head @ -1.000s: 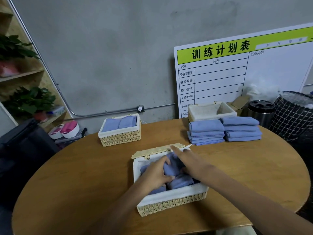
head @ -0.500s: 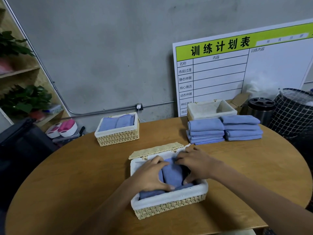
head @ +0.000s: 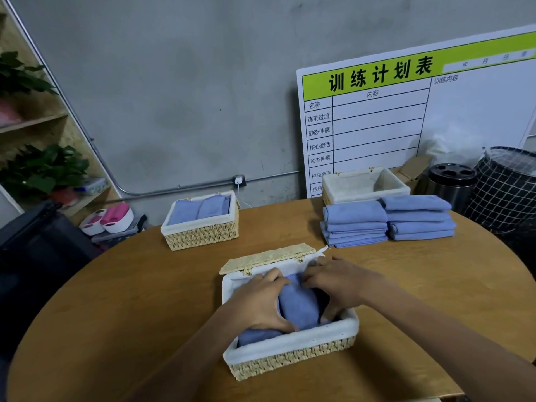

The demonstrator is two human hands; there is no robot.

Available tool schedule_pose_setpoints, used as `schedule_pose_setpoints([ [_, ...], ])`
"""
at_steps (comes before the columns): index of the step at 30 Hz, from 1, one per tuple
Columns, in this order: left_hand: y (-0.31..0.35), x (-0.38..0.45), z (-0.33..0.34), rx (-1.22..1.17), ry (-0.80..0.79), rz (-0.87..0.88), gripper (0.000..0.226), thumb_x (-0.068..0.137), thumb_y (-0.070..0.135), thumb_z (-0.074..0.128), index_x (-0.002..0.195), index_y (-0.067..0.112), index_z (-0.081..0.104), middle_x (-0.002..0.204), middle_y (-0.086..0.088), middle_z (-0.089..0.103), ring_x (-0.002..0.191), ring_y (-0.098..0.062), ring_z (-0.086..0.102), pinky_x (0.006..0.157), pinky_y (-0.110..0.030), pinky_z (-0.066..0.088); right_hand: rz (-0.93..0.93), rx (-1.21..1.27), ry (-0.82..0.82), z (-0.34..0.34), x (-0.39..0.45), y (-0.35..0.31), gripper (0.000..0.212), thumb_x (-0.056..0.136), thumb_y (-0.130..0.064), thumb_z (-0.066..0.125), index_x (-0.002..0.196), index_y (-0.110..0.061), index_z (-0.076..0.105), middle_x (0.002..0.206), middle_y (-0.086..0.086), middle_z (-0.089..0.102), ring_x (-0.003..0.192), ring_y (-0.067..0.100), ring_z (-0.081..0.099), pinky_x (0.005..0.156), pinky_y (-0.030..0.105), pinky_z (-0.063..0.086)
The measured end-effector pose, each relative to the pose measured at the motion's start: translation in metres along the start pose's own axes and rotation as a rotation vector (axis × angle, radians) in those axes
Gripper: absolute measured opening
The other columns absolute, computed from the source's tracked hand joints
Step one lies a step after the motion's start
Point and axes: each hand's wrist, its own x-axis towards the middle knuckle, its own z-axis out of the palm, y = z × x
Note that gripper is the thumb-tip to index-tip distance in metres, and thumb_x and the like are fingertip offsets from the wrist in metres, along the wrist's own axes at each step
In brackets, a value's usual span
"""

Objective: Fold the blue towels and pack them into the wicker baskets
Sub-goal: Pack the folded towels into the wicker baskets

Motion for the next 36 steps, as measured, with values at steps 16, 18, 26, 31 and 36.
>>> schedule_pose_setpoints([
  [16,0.025,0.077,-0.109,-0.277,0.183,0.006,0.015,0.096,0.021,0.062,0.099,0.020,0.077,0.100,0.006,0.074,0.089,-0.005,0.066,0.084,-0.029,0.054,0.352,0.451,0.606,-0.007,0.007,0.099,0.022,0.088,-0.039,0.070,0.102,-0.023,0.072,0.114,-0.003,0.069,0.108,0.024,0.060,0.087,0.042,0.049],
  [18,0.028,0.112,-0.102,-0.199,0.231,-0.020,0.016,0.097,0.026,0.060,0.099,0.024,0.076,0.105,0.006,0.073,0.096,-0.011,0.065,0.090,-0.039,0.054,0.430,0.362,0.654,-0.003,0.012,0.123,0.023,0.092,-0.036,0.065,0.107,-0.020,0.071,0.114,0.002,0.068,0.106,0.030,0.059,0.084,0.041,0.048],
  [26,0.047,0.240,-0.091,-0.187,0.295,-0.054,0.018,0.100,0.024,0.056,0.109,0.013,0.066,0.113,-0.007,0.068,0.094,-0.022,0.061,0.073,-0.028,0.041,0.566,0.190,0.553,0.026,0.033,0.167,0.028,0.100,-0.038,0.047,0.117,-0.028,0.067,0.125,-0.003,0.062,0.114,0.028,0.053,0.087,0.038,0.037],
  [31,0.043,0.292,-0.080,-0.178,0.147,-0.046,0.032,0.089,0.029,0.070,0.110,0.016,0.050,0.110,-0.011,0.059,0.089,-0.024,0.055,0.067,-0.033,0.041,0.541,0.181,0.749,0.045,0.044,0.181,0.047,0.091,-0.056,0.031,0.091,-0.032,0.071,0.091,-0.009,0.067,0.084,0.022,0.060,0.070,0.035,0.035],
  [36,0.031,0.301,-0.074,-0.215,0.070,-0.014,0.044,0.085,0.041,0.076,0.107,0.023,0.043,0.108,-0.005,0.054,0.084,-0.018,0.047,0.067,-0.032,0.038,0.539,0.159,0.755,0.048,0.043,0.182,0.053,0.093,-0.061,0.028,0.090,-0.031,0.072,0.084,-0.010,0.064,0.077,0.017,0.058,0.072,0.035,0.040],
])
